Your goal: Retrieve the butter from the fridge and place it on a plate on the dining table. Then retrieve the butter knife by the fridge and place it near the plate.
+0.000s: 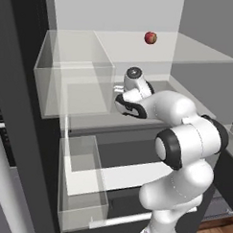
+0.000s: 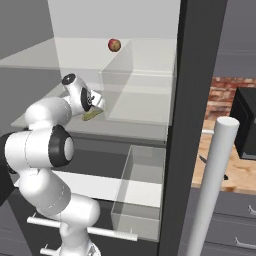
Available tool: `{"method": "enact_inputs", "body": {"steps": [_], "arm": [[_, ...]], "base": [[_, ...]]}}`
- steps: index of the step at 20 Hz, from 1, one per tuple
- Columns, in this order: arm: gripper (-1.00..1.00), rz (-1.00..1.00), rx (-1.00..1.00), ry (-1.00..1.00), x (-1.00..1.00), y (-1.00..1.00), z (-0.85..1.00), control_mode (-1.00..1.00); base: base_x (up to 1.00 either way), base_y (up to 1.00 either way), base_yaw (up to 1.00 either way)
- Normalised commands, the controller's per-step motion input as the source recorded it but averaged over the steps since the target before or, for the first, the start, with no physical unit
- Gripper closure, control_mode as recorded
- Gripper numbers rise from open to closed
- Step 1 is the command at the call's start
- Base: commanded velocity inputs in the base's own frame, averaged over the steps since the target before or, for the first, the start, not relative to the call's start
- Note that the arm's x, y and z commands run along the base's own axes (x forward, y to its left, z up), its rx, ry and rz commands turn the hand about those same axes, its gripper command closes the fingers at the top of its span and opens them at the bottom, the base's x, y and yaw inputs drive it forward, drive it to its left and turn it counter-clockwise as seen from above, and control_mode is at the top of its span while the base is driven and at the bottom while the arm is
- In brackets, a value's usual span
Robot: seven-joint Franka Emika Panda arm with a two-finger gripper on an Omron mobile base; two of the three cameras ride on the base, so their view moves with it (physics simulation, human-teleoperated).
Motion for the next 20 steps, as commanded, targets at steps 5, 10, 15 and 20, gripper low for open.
{"method": "enact_inputs", "body": {"steps": [5,10,15,20], "arm": [[-1.00,-0.06,0.00,0.00,0.00,-0.05,-0.19,-1.00],[-1.00,-0.06,0.00,0.00,0.00,-0.11,-0.19,-1.00],[-1.00,-0.02,0.00,0.00,0.00,-0.18,-0.13,-1.00],[-1.00,-0.01,0.00,0.00,-0.08,-0.23,-0.01,-1.00]], "base": [[0.00,0.00,0.00],[0.00,0.00,0.00],[0.00,0.00,0.00],[0.00,0.00,0.00]]}}
